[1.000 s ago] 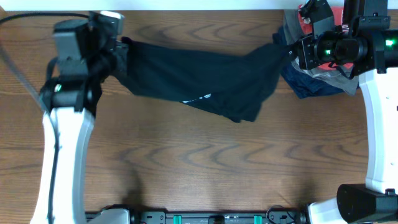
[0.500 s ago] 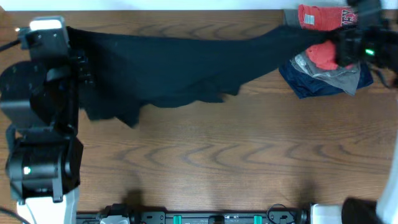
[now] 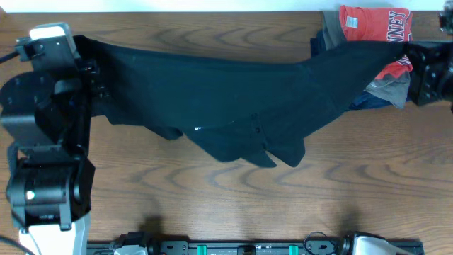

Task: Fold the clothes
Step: 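Lift the shirt between both grippers and lay it flat on the table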

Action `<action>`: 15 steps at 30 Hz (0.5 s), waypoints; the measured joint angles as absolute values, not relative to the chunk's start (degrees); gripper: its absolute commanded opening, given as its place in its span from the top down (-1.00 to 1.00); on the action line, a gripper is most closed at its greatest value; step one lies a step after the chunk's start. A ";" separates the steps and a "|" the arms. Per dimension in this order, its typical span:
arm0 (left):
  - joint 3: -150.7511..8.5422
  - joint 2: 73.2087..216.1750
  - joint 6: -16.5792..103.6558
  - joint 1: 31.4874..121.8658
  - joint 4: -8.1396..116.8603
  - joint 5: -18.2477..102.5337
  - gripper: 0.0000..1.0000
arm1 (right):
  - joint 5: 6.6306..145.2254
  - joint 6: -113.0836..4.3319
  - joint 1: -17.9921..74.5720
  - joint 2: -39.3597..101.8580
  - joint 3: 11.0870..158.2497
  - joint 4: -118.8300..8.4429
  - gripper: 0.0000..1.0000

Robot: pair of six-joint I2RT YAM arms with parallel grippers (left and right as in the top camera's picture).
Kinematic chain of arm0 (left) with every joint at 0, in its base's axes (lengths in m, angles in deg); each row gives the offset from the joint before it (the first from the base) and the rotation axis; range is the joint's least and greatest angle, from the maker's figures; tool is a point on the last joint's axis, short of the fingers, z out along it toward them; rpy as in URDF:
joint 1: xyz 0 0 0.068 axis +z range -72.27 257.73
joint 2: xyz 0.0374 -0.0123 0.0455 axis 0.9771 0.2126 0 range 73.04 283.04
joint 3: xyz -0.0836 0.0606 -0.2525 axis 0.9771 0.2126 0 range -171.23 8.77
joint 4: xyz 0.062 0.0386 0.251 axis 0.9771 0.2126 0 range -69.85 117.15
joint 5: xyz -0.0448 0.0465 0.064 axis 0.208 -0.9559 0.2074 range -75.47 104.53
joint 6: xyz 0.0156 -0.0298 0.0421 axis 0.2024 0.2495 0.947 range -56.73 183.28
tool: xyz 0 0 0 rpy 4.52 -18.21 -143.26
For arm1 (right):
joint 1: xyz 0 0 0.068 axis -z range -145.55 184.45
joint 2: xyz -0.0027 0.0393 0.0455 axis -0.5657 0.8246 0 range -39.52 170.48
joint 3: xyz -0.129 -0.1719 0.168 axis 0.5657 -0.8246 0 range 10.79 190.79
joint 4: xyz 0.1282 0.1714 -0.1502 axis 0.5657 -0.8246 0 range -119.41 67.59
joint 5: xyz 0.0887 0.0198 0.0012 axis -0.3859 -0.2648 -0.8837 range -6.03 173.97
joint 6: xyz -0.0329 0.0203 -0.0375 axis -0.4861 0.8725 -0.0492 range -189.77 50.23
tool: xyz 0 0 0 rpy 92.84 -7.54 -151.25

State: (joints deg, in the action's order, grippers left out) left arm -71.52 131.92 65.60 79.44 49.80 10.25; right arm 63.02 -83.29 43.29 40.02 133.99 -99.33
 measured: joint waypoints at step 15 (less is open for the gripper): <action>-71.52 135.28 64.95 79.44 52.51 14.43 0.87 | 63.04 -83.29 43.29 43.57 133.66 -100.82 0.98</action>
State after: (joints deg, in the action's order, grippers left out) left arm -71.52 135.28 64.95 79.44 52.51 14.43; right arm 63.04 -83.29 43.29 43.57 133.66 -100.82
